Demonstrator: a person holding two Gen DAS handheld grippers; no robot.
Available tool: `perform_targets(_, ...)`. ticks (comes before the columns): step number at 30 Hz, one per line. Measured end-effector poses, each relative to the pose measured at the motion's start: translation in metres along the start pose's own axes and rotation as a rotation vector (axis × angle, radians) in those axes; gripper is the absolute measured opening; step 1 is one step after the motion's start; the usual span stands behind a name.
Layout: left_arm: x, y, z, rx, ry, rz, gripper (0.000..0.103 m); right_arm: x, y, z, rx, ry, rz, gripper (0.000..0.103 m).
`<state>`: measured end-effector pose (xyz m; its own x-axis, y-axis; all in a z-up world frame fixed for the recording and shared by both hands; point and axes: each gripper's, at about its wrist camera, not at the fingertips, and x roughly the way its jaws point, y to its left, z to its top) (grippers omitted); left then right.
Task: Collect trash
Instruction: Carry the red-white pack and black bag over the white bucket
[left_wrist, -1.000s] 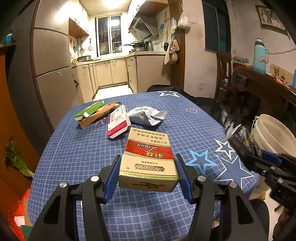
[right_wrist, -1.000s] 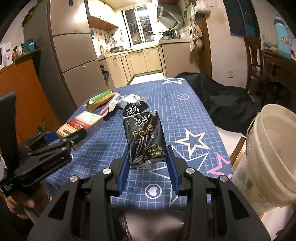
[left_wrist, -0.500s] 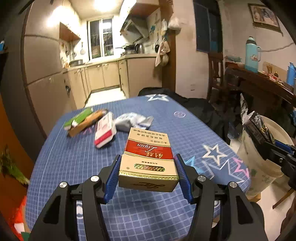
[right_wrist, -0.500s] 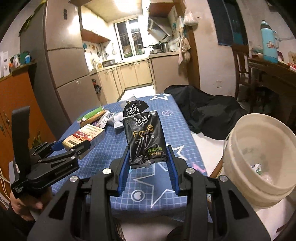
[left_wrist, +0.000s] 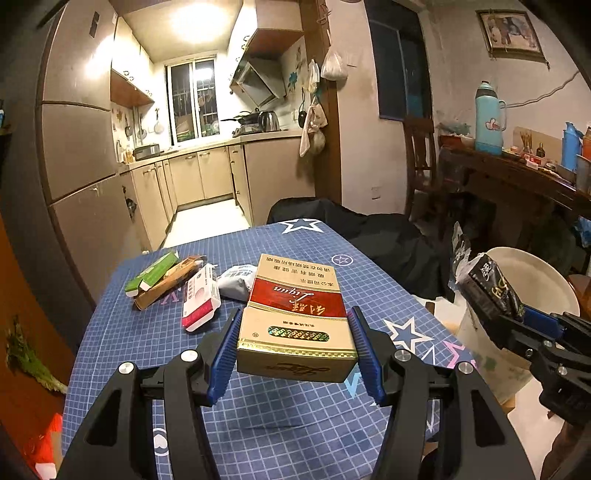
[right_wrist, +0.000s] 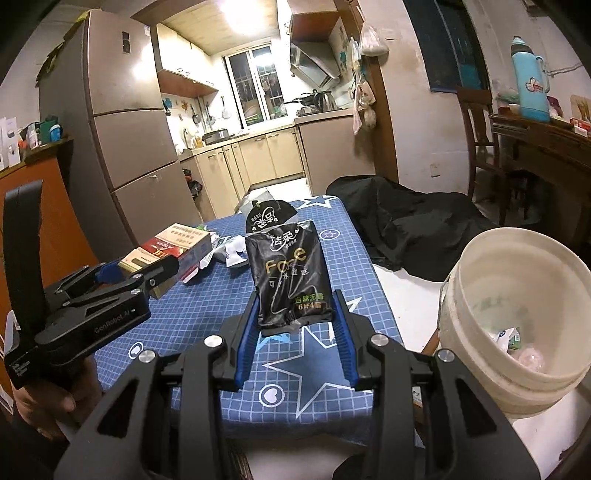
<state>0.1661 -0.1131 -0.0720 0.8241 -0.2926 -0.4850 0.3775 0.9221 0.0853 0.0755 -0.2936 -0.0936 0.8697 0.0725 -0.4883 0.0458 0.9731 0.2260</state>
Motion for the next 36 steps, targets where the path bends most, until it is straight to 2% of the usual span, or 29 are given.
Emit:
perform_targets(22, -0.006, 0.002, -0.002, -0.009, -0.004, -0.003, 0.059, -0.002, 0.003, 0.005, -0.021, -0.013, -0.012, 0.036)
perform_targets(36, -0.005, -0.031, 0.011, 0.053, -0.041, -0.051, 0.059, -0.033, -0.017, 0.013, -0.008, -0.080, -0.093, 0.036)
